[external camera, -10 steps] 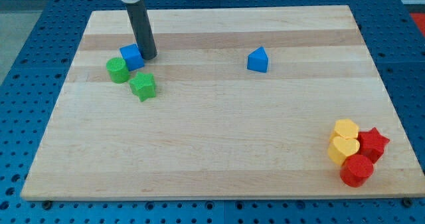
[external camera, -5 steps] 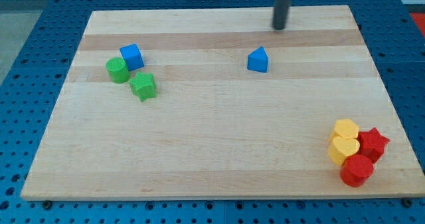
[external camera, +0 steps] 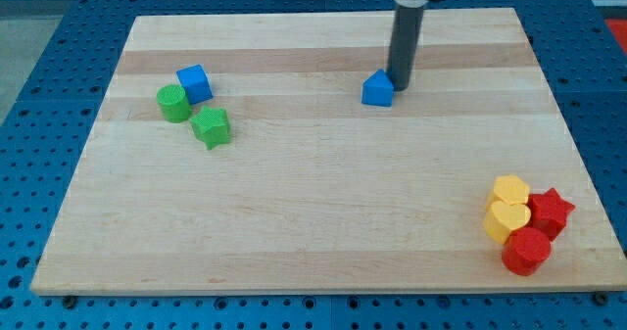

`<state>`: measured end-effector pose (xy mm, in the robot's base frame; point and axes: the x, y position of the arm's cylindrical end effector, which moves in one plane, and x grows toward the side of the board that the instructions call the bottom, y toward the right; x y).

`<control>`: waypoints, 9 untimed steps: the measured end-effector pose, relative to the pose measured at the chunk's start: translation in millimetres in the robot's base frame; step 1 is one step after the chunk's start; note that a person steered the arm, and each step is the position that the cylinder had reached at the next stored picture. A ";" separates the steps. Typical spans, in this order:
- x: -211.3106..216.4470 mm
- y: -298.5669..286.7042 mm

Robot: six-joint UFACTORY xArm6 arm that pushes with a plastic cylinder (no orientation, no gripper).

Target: Form a group with green and blue blocks at the top left

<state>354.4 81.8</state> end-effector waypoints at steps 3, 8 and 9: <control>41.4 -120.0; 99.4 -91.4; 97.4 -136.0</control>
<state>451.8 -54.2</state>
